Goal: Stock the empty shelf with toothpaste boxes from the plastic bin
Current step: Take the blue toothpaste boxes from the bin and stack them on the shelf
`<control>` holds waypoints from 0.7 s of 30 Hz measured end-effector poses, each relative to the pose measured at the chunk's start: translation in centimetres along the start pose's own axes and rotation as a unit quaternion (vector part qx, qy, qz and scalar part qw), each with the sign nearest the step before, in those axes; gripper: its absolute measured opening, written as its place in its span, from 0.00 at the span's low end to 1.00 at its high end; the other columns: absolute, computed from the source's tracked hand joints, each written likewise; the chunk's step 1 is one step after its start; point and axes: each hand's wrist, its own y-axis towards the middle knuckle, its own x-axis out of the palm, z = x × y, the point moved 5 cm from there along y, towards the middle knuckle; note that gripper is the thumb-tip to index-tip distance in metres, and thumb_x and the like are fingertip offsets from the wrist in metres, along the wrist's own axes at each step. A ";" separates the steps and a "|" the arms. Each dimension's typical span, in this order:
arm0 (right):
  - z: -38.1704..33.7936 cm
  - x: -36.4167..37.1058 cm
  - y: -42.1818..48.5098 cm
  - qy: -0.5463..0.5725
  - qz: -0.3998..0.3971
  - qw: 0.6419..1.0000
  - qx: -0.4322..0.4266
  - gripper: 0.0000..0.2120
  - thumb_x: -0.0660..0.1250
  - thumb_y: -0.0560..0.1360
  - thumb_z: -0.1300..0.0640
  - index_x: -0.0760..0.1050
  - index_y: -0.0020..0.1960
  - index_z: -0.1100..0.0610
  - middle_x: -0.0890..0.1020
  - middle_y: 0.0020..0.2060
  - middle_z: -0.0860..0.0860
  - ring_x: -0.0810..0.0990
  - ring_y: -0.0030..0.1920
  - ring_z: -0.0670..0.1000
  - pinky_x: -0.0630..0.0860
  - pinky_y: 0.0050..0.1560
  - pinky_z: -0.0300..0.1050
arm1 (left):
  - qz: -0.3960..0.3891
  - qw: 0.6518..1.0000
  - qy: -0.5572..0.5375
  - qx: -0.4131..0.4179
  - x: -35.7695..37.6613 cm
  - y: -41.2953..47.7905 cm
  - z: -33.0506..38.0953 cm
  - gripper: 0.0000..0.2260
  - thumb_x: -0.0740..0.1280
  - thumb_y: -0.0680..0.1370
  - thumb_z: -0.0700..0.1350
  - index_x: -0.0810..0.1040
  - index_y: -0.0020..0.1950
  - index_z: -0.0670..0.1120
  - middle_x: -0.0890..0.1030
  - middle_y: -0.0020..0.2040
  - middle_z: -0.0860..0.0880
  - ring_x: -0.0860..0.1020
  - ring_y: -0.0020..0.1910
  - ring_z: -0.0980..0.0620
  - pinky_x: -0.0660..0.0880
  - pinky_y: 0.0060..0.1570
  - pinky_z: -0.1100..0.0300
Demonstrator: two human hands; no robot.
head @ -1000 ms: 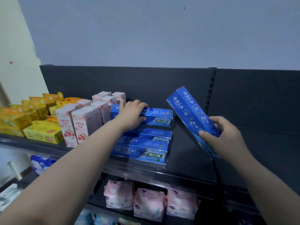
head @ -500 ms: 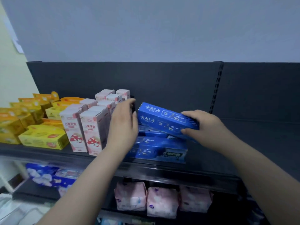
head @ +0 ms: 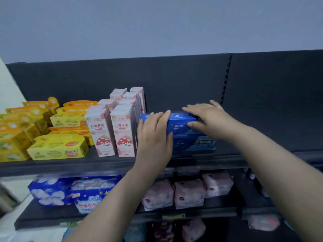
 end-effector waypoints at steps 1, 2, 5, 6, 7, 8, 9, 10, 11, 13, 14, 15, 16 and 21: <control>0.0 -0.3 -0.7 0.001 0.024 1.000 0.012 0.26 0.62 0.78 0.45 0.61 0.74 0.46 0.65 0.73 0.47 0.60 0.74 0.48 0.46 0.74 0.52 | -0.002 1.000 -0.005 0.005 0.1 -0.3 0.3 0.23 0.58 0.74 0.45 0.66 0.70 0.43 0.74 0.64 0.44 0.69 0.64 0.44 0.61 0.68 0.42; -0.1 -0.7 -1.7 0.003 0.055 0.998 0.021 0.27 0.64 0.77 0.46 0.62 0.74 0.47 0.66 0.73 0.48 0.62 0.73 0.49 0.50 0.74 0.52 | -0.001 1.000 -0.010 0.009 0.1 -0.7 0.6 0.23 0.58 0.74 0.46 0.66 0.70 0.44 0.73 0.64 0.44 0.69 0.65 0.45 0.60 0.68 0.42; 0.3 -1.4 -5.5 0.006 0.125 0.991 0.046 0.28 0.68 0.75 0.50 0.66 0.72 0.52 0.71 0.70 0.54 0.67 0.70 0.54 0.60 0.71 0.53 | -0.008 0.999 -0.034 0.021 0.5 -2.0 2.3 0.24 0.58 0.75 0.47 0.64 0.71 0.45 0.72 0.66 0.44 0.67 0.67 0.45 0.59 0.69 0.42; 0.6 -1.5 -6.9 0.007 0.136 0.989 0.059 0.28 0.69 0.74 0.51 0.67 0.72 0.54 0.72 0.69 0.55 0.68 0.70 0.55 0.62 0.70 0.53 | -0.017 0.999 -0.044 0.027 0.7 -2.2 3.0 0.24 0.58 0.75 0.48 0.64 0.71 0.45 0.72 0.66 0.44 0.67 0.67 0.44 0.59 0.70 0.42; 1.1 -1.7 -8.5 0.006 0.144 0.986 0.078 0.28 0.69 0.74 0.52 0.67 0.72 0.55 0.72 0.68 0.56 0.68 0.69 0.56 0.63 0.70 0.53 | -0.028 0.998 -0.054 0.032 0.9 -2.4 4.0 0.25 0.58 0.75 0.48 0.64 0.71 0.45 0.72 0.66 0.44 0.67 0.66 0.44 0.59 0.70 0.42; 1.4 -1.9 -9.9 0.006 0.151 0.984 0.096 0.28 0.69 0.74 0.52 0.66 0.72 0.55 0.72 0.68 0.56 0.69 0.69 0.57 0.63 0.70 0.53 | -0.038 0.997 -0.060 0.034 1.1 -2.4 4.8 0.25 0.59 0.74 0.49 0.65 0.71 0.45 0.72 0.65 0.44 0.68 0.66 0.43 0.60 0.69 0.43; 1.9 -2.1 -11.4 0.005 0.157 0.981 0.114 0.29 0.69 0.74 0.52 0.66 0.72 0.55 0.72 0.68 0.56 0.69 0.69 0.57 0.64 0.69 0.54 | -0.047 0.996 -0.067 0.039 1.2 -2.4 5.8 0.26 0.59 0.73 0.49 0.66 0.71 0.44 0.73 0.65 0.44 0.69 0.64 0.43 0.61 0.68 0.43; 2.4 -2.5 -13.3 -0.001 0.162 0.978 0.134 0.29 0.68 0.74 0.52 0.65 0.73 0.55 0.72 0.69 0.55 0.68 0.69 0.57 0.64 0.69 0.54 | -0.055 0.994 -0.077 0.047 1.4 -2.5 7.2 0.26 0.59 0.73 0.49 0.67 0.70 0.43 0.73 0.64 0.44 0.71 0.63 0.43 0.64 0.67 0.43; 3.0 -2.9 -15.2 -0.008 0.164 0.974 0.154 0.29 0.67 0.75 0.52 0.64 0.73 0.54 0.71 0.69 0.55 0.67 0.69 0.57 0.63 0.70 0.54 | -0.064 0.993 -0.086 0.053 1.7 -2.6 8.7 0.27 0.60 0.72 0.50 0.68 0.70 0.43 0.74 0.63 0.44 0.71 0.61 0.42 0.65 0.65 0.43; 4.1 -3.8 -19.6 -0.020 0.164 0.967 0.196 0.29 0.65 0.76 0.50 0.61 0.75 0.53 0.69 0.71 0.53 0.65 0.71 0.56 0.62 0.71 0.55 | -0.085 0.989 -0.102 0.064 2.5 -3.3 11.9 0.28 0.60 0.71 0.50 0.68 0.70 0.43 0.74 0.62 0.43 0.72 0.60 0.42 0.68 0.63 0.43; 4.5 -4.4 -22.1 -0.026 0.165 0.962 0.216 0.29 0.64 0.77 0.50 0.60 0.75 0.53 0.68 0.71 0.53 0.64 0.71 0.55 0.61 0.71 0.54 | -0.092 0.987 -0.110 0.074 2.9 -3.9 13.8 0.28 0.60 0.71 0.51 0.68 0.70 0.43 0.74 0.61 0.44 0.73 0.60 0.42 0.68 0.62 0.43; 4.9 -4.9 -24.6 -0.035 0.166 0.956 0.238 0.29 0.64 0.77 0.49 0.60 0.75 0.52 0.68 0.71 0.53 0.64 0.71 0.55 0.61 0.71 0.54 | -0.099 0.984 -0.120 0.085 3.4 -4.6 15.8 0.28 0.61 0.71 0.51 0.68 0.70 0.43 0.75 0.61 0.44 0.73 0.60 0.42 0.68 0.62 0.42; 5.3 -5.5 -27.2 -0.048 0.168 0.951 0.257 0.29 0.64 0.77 0.49 0.60 0.75 0.53 0.68 0.71 0.53 0.65 0.71 0.55 0.61 0.71 0.53 | -0.106 0.980 -0.136 0.095 3.8 -5.4 18.0 0.28 0.62 0.71 0.50 0.68 0.70 0.44 0.74 0.62 0.44 0.73 0.60 0.42 0.67 0.63 0.42; 6.5 -8.1 -41.2 -0.104 0.164 0.914 0.356 0.29 0.65 0.76 0.50 0.63 0.74 0.54 0.71 0.69 0.54 0.67 0.70 0.55 0.63 0.70 0.54 | -0.157 0.954 -0.209 0.147 4.4 -10.2 29.9 0.28 0.64 0.73 0.49 0.66 0.72 0.45 0.73 0.65 0.45 0.70 0.64 0.44 0.62 0.68 0.42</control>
